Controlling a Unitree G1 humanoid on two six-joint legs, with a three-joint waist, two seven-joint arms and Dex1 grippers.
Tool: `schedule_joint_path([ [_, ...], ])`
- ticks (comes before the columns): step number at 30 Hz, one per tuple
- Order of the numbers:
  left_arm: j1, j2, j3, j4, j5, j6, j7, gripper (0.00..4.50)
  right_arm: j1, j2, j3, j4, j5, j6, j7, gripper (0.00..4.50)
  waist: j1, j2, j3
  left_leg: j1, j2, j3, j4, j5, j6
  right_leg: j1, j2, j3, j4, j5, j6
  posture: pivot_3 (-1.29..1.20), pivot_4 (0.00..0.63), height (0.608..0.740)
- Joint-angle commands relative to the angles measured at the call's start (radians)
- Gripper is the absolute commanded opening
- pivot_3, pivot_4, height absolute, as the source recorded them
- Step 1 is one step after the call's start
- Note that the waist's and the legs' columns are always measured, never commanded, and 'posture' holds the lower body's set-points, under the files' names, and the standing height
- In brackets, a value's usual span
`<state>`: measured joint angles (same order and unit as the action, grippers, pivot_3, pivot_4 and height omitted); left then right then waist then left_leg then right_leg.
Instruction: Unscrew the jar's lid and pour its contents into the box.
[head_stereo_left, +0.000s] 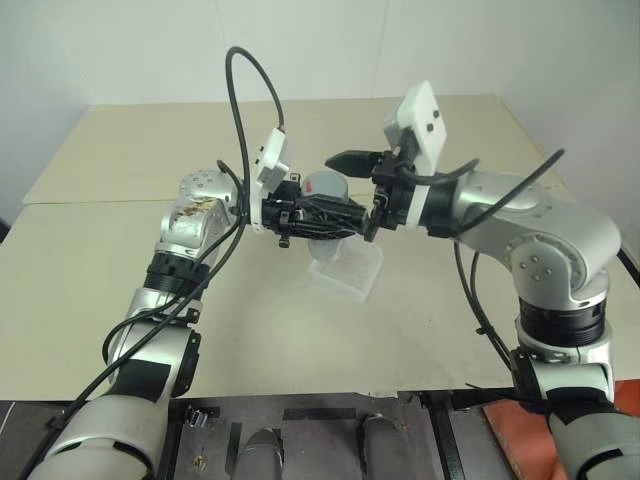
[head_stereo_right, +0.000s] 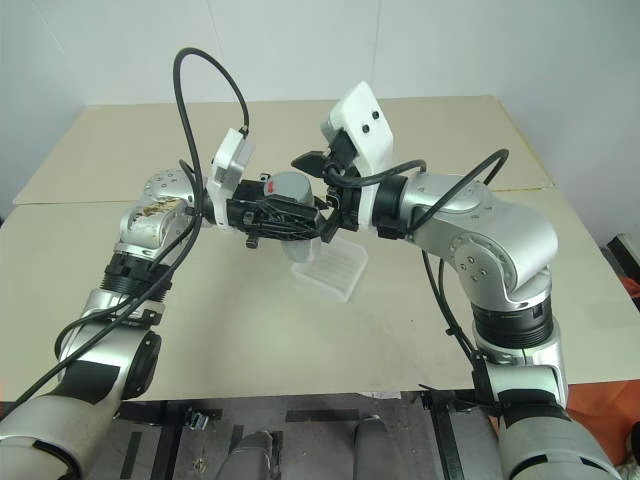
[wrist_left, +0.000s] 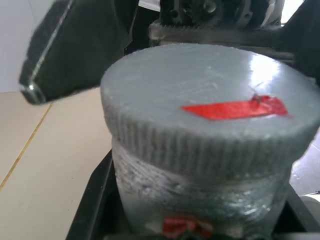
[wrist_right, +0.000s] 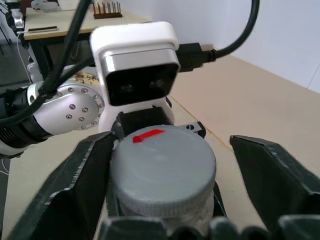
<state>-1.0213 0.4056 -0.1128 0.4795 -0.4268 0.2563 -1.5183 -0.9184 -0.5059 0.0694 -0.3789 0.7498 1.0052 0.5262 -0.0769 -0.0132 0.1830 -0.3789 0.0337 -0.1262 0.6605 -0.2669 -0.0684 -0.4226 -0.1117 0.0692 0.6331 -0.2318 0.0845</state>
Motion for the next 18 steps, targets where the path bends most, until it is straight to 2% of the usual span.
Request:
schedule_joint_path([
  [1, -0.013, 0.012, 0.017, -0.031, -0.001, -0.016, -0.014, 1.94, 0.0, -0.014, -0.022, -0.019, -0.014, -0.023, 0.019, 3.04, 0.0, 0.0, 0.0, 0.0, 0.0, 0.0, 0.0, 0.0, 0.0, 0.0, 0.0, 0.0, 0.0, 0.0, 0.0, 0.0, 0.15, 0.74],
  [2, -0.01, 0.013, 0.015, -0.031, 0.001, -0.018, -0.017, 1.94, 0.002, -0.016, -0.024, -0.018, -0.012, -0.025, 0.027, 2.77, 0.0, 0.0, 0.0, 0.0, 0.0, 0.0, 0.0, 0.0, 0.0, 0.0, 0.0, 0.0, 0.0, 0.0, 0.0, 0.0, 0.15, 0.74],
  [5, -0.002, 0.016, 0.014, -0.042, 0.0, -0.013, -0.026, 1.94, 0.007, -0.021, -0.029, -0.019, -0.002, -0.025, 0.053, 2.76, 0.001, 0.0, 0.0, 0.0, 0.0, 0.0, 0.0, 0.0, 0.0, 0.0, 0.0, 0.0, 0.0, 0.0, 0.0, 0.0, 0.15, 0.74],
  [8, 0.0, 0.024, 0.018, -0.051, -0.006, -0.008, -0.045, 1.94, 0.02, -0.03, -0.022, 0.017, -0.003, -0.097, 0.164, 2.76, 0.001, 0.0, 0.0, 0.0, 0.0, 0.0, 0.0, 0.0, 0.0, 0.0, 0.0, 0.0, 0.0, 0.0, 0.0, 0.0, 0.15, 0.74],
  [10, 0.005, 0.029, 0.025, -0.072, -0.016, -0.002, -0.059, 1.94, 0.036, -0.051, -0.006, 0.064, 0.0, -0.222, 0.376, 2.76, 0.001, 0.0, 0.0, 0.0, 0.0, 0.0, 0.0, 0.0, 0.0, 0.0, 0.0, 0.0, -0.001, 0.0, 0.0, 0.0, 0.15, 0.74],
  [12, 0.013, 0.05, 0.022, -0.128, -0.059, 0.038, -0.086, 1.94, 0.008, -0.084, 0.042, 0.157, -0.01, -0.344, 0.662, 2.76, 0.001, 0.0, 0.0, 0.0, 0.0, 0.0, 0.0, 0.0, 0.0, 0.001, 0.0, 0.0, -0.001, 0.0, 0.0, 0.0, 0.15, 0.74],
  [16, 0.032, 0.086, 0.003, -0.212, -0.118, 0.083, -0.096, 1.94, -0.136, -0.023, 0.124, 0.422, -0.086, -0.506, 0.933, 2.76, -0.025, 0.001, 0.0, 0.001, 0.0, 0.0, 0.0, 0.0, 0.0, 0.001, 0.0, 0.0, -0.002, 0.0, 0.0, 0.0, 0.15, 0.74],
  [18, 0.043, 0.093, 0.006, -0.246, -0.132, 0.102, -0.096, 1.94, -0.213, 0.034, 0.158, 0.571, -0.157, -0.581, 0.983, 2.76, -0.041, 0.001, 0.001, 0.004, 0.0, 0.001, 0.0, 0.0, 0.0, 0.001, 0.001, 0.001, -0.001, 0.0, 0.0, 0.0, 0.15, 0.74],
])
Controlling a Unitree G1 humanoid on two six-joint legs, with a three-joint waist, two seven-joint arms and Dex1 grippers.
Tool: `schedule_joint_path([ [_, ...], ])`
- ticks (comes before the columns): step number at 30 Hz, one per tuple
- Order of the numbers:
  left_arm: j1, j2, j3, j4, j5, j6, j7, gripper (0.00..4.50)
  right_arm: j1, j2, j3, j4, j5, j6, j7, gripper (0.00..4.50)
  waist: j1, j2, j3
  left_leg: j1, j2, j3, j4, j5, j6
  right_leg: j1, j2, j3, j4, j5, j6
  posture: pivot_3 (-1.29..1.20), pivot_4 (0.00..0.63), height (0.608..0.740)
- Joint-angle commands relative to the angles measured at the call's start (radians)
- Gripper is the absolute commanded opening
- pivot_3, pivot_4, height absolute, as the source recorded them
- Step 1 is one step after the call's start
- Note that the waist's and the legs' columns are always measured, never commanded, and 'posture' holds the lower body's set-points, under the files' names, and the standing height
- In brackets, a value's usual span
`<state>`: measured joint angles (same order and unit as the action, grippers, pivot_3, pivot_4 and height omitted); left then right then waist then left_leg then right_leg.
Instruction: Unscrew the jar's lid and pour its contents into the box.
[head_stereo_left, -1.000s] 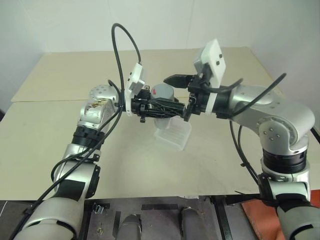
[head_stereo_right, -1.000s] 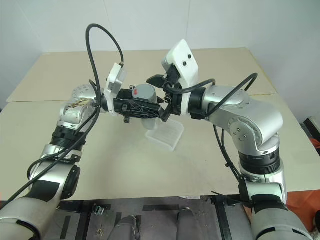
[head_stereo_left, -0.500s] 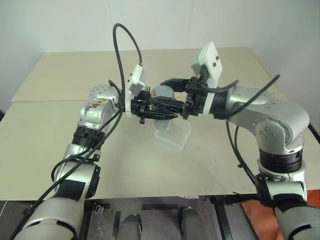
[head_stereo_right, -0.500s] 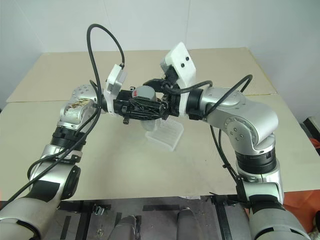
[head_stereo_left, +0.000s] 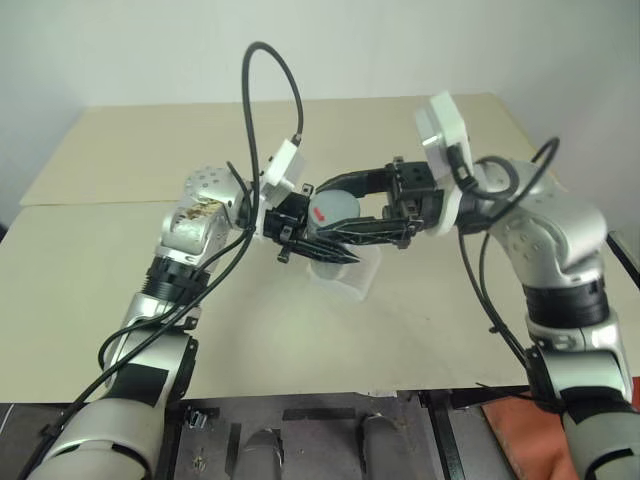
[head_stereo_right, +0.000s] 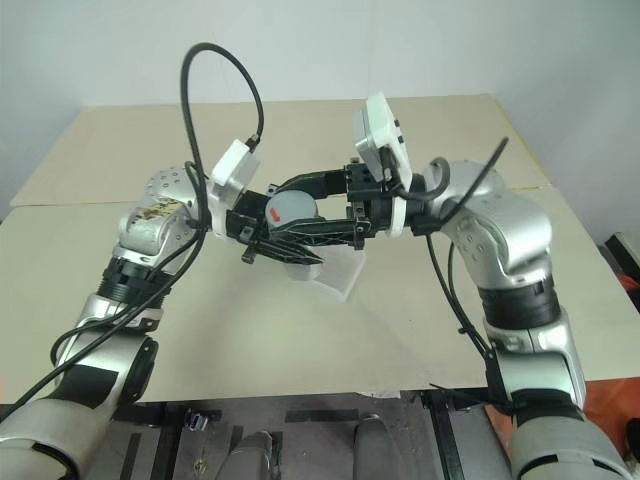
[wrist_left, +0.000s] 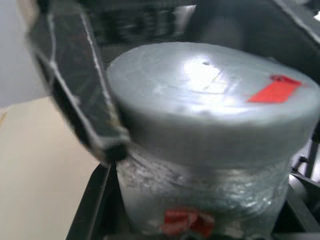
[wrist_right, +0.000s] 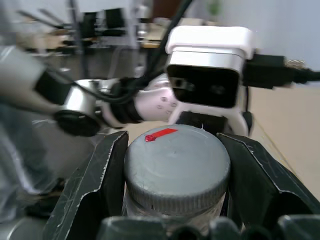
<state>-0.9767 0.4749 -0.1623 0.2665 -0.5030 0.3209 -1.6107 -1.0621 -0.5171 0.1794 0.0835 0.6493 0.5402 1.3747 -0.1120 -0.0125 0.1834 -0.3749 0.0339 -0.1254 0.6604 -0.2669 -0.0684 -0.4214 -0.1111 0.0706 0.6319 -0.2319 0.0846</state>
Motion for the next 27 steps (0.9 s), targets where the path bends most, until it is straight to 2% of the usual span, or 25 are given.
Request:
schedule_joint_path([
  [1, 0.001, 0.025, 0.058, -0.04, -0.056, 0.042, -0.003, 1.94, -0.091, 0.064, 0.053, 0.158, -0.08, -0.141, 0.147, 2.76, -0.012, 0.0, 0.0, 0.001, 0.0, -0.001, -0.001, 0.0, 0.0, 0.001, 0.0, 0.0, 0.0, 0.0, 0.0, 0.0, 0.15, 0.74],
  [6, 0.027, 0.035, 0.08, -0.069, -0.06, 0.066, 0.024, 1.94, -0.129, 0.101, 0.042, 0.259, -0.144, -0.198, 0.176, 2.76, -0.011, 0.0, 0.0, 0.0, 0.0, -0.001, 0.0, 0.003, -0.004, 0.0, 0.001, 0.0, 0.007, 0.0, 0.0, 0.0, 0.15, 0.74],
  [7, 0.032, 0.038, 0.081, -0.073, -0.059, 0.068, 0.024, 1.94, -0.13, 0.102, 0.036, 0.263, -0.149, -0.195, 0.173, 3.48, -0.009, 0.001, 0.001, -0.001, 0.0, -0.002, 0.0, 0.003, -0.005, -0.001, 0.001, -0.001, 0.007, 0.0, 0.0, 0.0, 0.15, 0.74],
  [11, 0.047, 0.05, 0.092, -0.064, -0.048, 0.073, 0.04, 1.94, -0.083, 0.075, -0.022, 0.195, -0.153, -0.154, 0.087, 4.48, -0.009, 0.001, 0.001, -0.002, 0.0, -0.002, 0.0, 0.005, -0.008, -0.001, 0.001, -0.001, 0.007, 0.0, 0.0, 0.0, 0.15, 0.74],
  [21, 0.066, 0.081, 0.133, 0.044, 0.019, 0.03, 0.149, 1.94, 0.103, -0.073, -0.182, -0.221, -0.047, 0.14, -0.197, 4.48, -0.008, 0.001, 0.001, -0.002, 0.0, -0.002, 0.0, 0.002, -0.004, -0.001, 0.001, -0.001, 0.008, 0.0, 0.0, 0.0, 0.15, 0.74],
  [24, 0.061, 0.061, 0.136, 0.069, 0.047, 0.005, 0.214, 1.94, 0.147, -0.065, -0.192, -0.316, -0.03, 0.203, -0.297, 4.48, -0.008, 0.001, 0.001, -0.001, 0.0, -0.002, 0.0, 0.001, -0.002, -0.001, 0.001, -0.001, 0.008, 0.0, -0.001, 0.0, 0.15, 0.74],
  [27, 0.054, 0.042, 0.129, 0.075, 0.049, 0.005, 0.233, 1.94, 0.153, -0.013, -0.168, -0.362, -0.035, 0.261, -0.421, 4.48, -0.007, 0.001, 0.001, -0.001, 0.0, -0.003, 0.0, 0.001, -0.002, -0.001, 0.001, -0.001, 0.009, 0.0, -0.001, 0.0, 0.15, 0.74],
])
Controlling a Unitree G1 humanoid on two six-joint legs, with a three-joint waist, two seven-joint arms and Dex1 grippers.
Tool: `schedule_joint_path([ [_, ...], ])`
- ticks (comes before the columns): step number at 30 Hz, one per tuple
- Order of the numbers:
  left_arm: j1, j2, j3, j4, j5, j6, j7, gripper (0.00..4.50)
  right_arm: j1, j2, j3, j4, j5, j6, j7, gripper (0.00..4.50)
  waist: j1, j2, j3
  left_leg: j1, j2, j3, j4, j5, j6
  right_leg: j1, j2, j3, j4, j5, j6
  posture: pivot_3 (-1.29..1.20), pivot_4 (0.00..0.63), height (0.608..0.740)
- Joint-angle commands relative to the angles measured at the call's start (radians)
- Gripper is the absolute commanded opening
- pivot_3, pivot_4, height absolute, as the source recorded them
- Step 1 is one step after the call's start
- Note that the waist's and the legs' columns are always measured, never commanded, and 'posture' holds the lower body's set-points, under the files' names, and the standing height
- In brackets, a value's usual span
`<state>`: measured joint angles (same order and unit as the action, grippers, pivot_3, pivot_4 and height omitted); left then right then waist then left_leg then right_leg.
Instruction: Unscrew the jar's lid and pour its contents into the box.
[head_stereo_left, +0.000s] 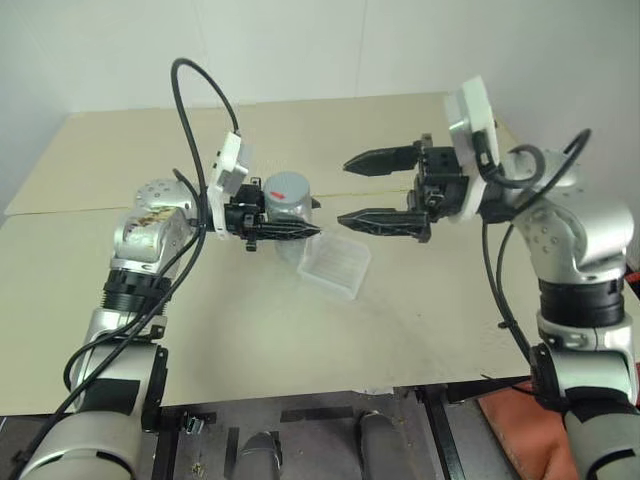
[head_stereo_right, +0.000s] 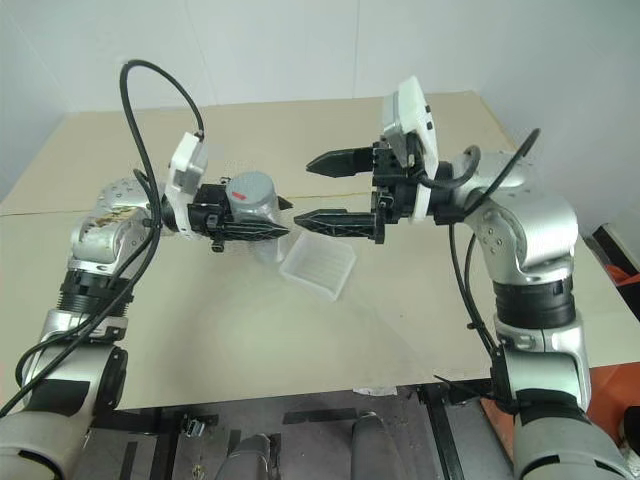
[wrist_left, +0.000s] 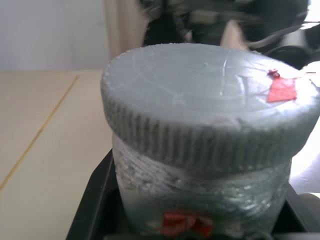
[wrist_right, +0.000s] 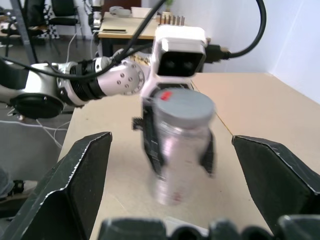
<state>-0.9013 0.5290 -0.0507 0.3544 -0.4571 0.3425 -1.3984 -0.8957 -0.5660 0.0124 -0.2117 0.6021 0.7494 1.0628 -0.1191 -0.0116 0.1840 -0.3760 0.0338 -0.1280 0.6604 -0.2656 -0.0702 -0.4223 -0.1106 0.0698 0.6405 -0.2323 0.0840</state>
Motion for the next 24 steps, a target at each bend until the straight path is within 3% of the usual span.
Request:
schedule_joint_path([
  [1, -0.019, -0.016, 0.014, -0.019, 0.001, -0.014, 0.018, 1.94, -0.018, 0.056, 0.01, -0.071, 0.004, 0.061, -0.145, 4.48, 0.0, 0.0, 0.0, 0.0, 0.0, 0.0, 0.0, 0.0, 0.0, 0.0, 0.0, 0.0, 0.0, 0.0, 0.0, 0.0, 0.15, 0.74],
  [9, -0.006, -0.026, 0.006, -0.061, -0.009, 0.006, 0.009, 1.94, -0.076, 0.16, 0.087, -0.019, -0.066, 0.058, -0.287, 4.48, -0.001, 0.0, 0.0, 0.0, 0.0, 0.0, 0.0, 0.0, 0.0, -0.001, 0.0, 0.0, 0.0, 0.0, 0.0, 0.0, 0.15, 0.74],
  [17, 0.003, -0.021, 0.012, -0.099, -0.021, 0.026, 0.01, 1.94, -0.123, 0.212, 0.116, 0.066, -0.101, 0.029, -0.3, 4.48, -0.001, 0.0, 0.0, 0.0, 0.0, 0.0, 0.0, 0.0, 0.0, 0.0, 0.0, 0.0, 0.0, 0.0, 0.0, 0.0, 0.15, 0.74],
  [24, 0.022, 0.005, 0.023, -0.116, -0.027, 0.035, 0.003, 1.94, -0.12, 0.186, 0.073, 0.104, -0.101, 0.011, -0.274, 4.48, -0.002, 0.0, 0.0, 0.0, 0.0, 0.0, 0.0, 0.0, 0.0, 0.0, 0.0, 0.0, 0.0, 0.0, 0.0, 0.0, 0.15, 0.74],
])
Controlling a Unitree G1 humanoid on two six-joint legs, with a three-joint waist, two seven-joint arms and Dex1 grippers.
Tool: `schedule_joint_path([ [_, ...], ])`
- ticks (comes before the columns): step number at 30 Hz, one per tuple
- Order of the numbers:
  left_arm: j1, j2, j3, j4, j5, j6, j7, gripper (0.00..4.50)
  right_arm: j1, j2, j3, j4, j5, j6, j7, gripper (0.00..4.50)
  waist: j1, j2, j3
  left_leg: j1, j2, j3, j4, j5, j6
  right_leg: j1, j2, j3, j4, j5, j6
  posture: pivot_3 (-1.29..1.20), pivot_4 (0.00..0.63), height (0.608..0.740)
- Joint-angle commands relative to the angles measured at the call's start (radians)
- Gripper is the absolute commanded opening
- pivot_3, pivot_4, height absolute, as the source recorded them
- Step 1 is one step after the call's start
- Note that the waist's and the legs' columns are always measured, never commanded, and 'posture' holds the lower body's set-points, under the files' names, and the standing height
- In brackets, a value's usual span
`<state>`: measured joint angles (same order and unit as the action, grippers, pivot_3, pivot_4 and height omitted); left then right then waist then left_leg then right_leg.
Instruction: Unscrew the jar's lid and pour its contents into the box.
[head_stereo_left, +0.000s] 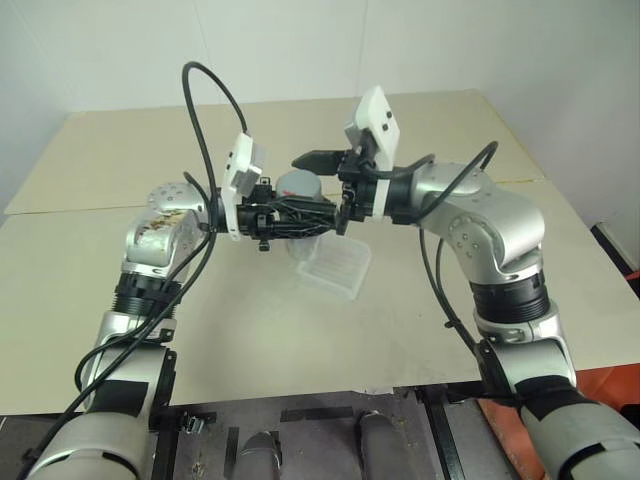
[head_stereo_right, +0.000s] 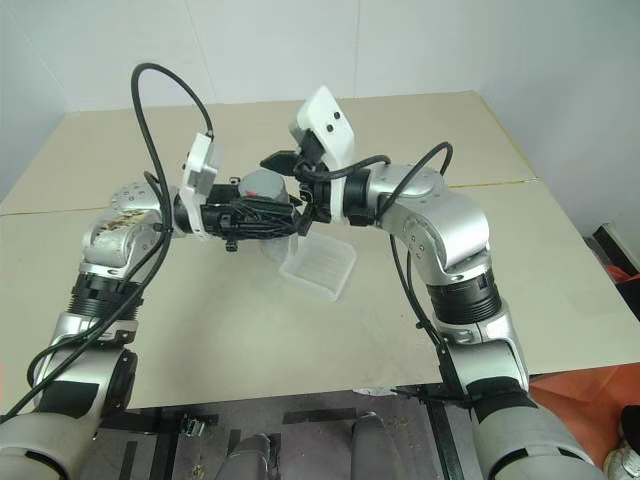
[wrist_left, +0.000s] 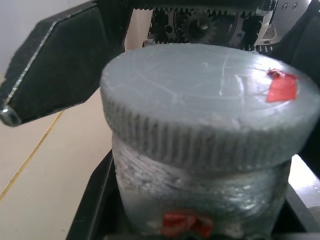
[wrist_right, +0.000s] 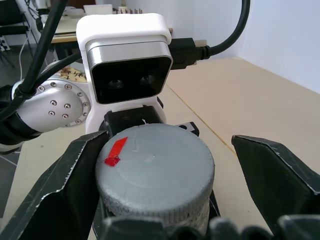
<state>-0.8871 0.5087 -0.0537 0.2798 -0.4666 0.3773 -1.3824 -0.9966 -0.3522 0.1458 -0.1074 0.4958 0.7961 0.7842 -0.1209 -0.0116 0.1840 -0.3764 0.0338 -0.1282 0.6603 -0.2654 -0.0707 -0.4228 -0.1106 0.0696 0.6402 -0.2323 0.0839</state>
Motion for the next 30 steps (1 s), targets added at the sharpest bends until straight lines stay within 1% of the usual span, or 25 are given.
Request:
schedule_joint_path([
  [1, 0.01, 0.032, 0.028, -0.042, -0.019, 0.002, -0.015, 1.94, -0.015, -0.04, -0.074, 0.002, 0.009, -0.04, 0.014, 4.48, 0.0, 0.0, 0.0, 0.0, 0.0, 0.0, 0.0, 0.0, 0.0, 0.0, 0.0, 0.0, 0.0, 0.0, 0.0, 0.0, 0.15, 0.74],
  [10, 0.044, 0.082, 0.061, -0.063, -0.039, 0.02, -0.018, 1.94, 0.048, -0.16, -0.123, 0.002, 0.027, -0.083, 0.077, 4.48, 0.004, 0.0, 0.0, 0.0, 0.0, 0.0, 0.0, 0.0, 0.0, 0.0, 0.0, 0.0, 0.0, 0.0, 0.0, 0.0, 0.15, 0.74],
  [16, 0.053, 0.087, 0.062, -0.071, -0.038, 0.021, -0.009, 1.94, 0.077, -0.181, -0.123, -0.042, 0.036, -0.091, 0.108, 4.48, -0.001, 0.0, 0.0, 0.0, 0.0, 0.0, 0.0, 0.0, 0.001, 0.0, 0.0, 0.0, 0.0, 0.0, 0.0, 0.0, 0.15, 0.74],
  [19, 0.041, 0.06, 0.052, -0.056, -0.028, 0.014, 0.02, 1.94, 0.079, -0.168, -0.135, -0.113, 0.086, -0.044, 0.101, 4.48, 0.002, 0.0, 0.0, 0.0, 0.0, 0.0, 0.0, 0.0, 0.001, 0.0, 0.0, 0.0, 0.0, 0.0, 0.0, 0.0, 0.15, 0.74],
  [24, 0.021, 0.017, 0.029, -0.036, -0.014, 0.006, 0.039, 1.94, 0.056, -0.117, -0.122, -0.217, 0.15, 0.043, 0.024, 4.48, 0.002, 0.0, 0.0, 0.0, 0.0, 0.0, 0.0, 0.0, 0.001, 0.0, 0.0, 0.0, 0.0, 0.0, 0.0, 0.0, 0.15, 0.74],
  [27, 0.009, 0.0, 0.027, -0.025, -0.011, 0.002, 0.036, 1.94, 0.049, -0.074, -0.073, -0.231, 0.103, 0.052, -0.051, 4.48, 0.001, 0.0, 0.0, 0.0, 0.0, 0.0, 0.0, 0.0, 0.001, 0.0, 0.0, 0.0, 0.0, 0.0, 0.0, 0.0, 0.15, 0.74],
  [30, 0.001, -0.007, 0.025, -0.022, -0.012, 0.0, 0.027, 1.94, 0.032, -0.036, -0.027, -0.196, 0.042, 0.039, -0.113, 4.48, 0.0, 0.0, 0.0, 0.0, 0.0, 0.0, 0.0, 0.0, 0.001, 0.0, 0.0, 0.0, 0.0, 0.0, 0.0, 0.0, 0.15, 0.74],
])
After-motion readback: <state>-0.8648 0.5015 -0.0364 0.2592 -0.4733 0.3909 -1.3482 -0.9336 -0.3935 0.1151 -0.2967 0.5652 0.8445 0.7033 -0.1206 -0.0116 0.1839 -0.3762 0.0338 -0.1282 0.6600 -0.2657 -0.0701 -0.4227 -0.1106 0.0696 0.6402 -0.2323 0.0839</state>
